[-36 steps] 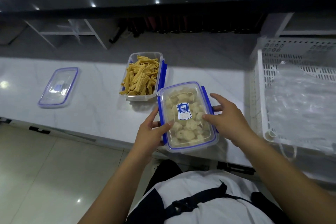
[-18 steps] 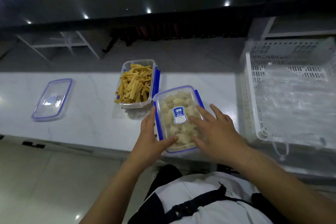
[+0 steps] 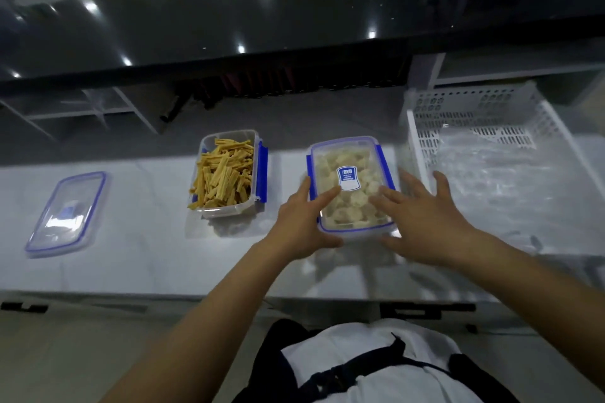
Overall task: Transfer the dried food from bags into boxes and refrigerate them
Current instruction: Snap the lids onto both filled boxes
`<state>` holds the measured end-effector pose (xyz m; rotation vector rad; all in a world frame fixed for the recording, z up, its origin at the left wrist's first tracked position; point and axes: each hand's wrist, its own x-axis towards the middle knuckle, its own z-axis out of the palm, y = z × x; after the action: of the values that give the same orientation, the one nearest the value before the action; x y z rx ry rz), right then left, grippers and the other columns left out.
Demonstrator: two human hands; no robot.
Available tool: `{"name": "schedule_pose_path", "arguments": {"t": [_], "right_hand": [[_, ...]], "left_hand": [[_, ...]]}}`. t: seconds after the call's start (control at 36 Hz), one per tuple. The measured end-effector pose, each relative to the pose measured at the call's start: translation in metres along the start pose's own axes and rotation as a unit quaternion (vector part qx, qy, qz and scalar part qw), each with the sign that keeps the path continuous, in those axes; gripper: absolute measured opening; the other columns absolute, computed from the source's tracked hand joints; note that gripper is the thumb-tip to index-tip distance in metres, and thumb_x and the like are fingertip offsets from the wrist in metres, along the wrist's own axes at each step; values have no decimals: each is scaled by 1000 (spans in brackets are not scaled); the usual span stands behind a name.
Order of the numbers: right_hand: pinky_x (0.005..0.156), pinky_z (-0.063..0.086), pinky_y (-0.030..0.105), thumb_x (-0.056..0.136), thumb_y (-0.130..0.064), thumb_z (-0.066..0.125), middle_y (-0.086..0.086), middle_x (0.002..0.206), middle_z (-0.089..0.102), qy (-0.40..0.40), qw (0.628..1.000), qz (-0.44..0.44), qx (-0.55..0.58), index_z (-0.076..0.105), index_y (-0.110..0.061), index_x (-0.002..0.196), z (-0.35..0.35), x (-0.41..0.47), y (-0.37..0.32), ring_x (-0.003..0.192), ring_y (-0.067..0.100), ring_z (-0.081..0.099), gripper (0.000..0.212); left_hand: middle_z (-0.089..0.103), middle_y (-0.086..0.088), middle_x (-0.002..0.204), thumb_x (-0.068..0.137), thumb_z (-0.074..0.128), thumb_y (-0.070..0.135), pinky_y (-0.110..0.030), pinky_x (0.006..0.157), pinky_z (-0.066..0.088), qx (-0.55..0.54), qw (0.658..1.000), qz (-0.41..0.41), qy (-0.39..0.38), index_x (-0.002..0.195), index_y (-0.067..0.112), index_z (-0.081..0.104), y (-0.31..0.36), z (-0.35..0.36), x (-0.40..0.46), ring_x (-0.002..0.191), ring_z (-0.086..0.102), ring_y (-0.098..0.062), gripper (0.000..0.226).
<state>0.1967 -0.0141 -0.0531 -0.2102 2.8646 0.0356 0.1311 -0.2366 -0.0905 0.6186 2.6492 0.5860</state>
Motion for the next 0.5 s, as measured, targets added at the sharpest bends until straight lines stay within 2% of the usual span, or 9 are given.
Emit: {"name": "schedule_pose_path", "arguments": {"t": [0.14, 0.25, 0.36, 0.5], "right_hand": [[113, -5, 66, 87, -74, 41, -13, 165, 20, 1, 997, 62, 35, 22, -42, 151, 1, 4, 22, 154, 27, 2, 74], [113, -1, 64, 85, -79, 39, -12, 165, 20, -7, 995, 80, 54, 22, -44, 150, -1, 4, 22, 153, 30, 7, 76], [114, 0, 63, 86, -75, 41, -12, 158, 35, 4, 994, 60, 89, 30, -46, 146, -12, 6, 6, 151, 28, 12, 69], [121, 1, 58, 88, -72, 46, -13, 164, 21, 17, 986, -14, 163, 26, -46, 150, -27, 19, -45, 153, 24, 6, 70]], "left_hand": [[-4, 5, 167, 74, 79, 57, -45, 117, 27, 14, 999, 31, -16, 153, 49, 17, 11, 3, 37, 148, 20, -28, 101], [-6, 5, 167, 75, 81, 52, -48, 118, 25, 9, 998, 42, -38, 154, 48, 13, 12, 0, 43, 150, 14, -28, 104], [-8, 9, 167, 77, 81, 48, -53, 119, 20, -34, 997, 40, -56, 153, 53, 4, 5, -15, 16, 153, 1, -24, 108], [-3, 19, 166, 87, 72, 48, -51, 120, 23, -143, 989, -17, 26, 145, 67, 6, -27, -28, -54, 154, 2, -16, 91]]}}
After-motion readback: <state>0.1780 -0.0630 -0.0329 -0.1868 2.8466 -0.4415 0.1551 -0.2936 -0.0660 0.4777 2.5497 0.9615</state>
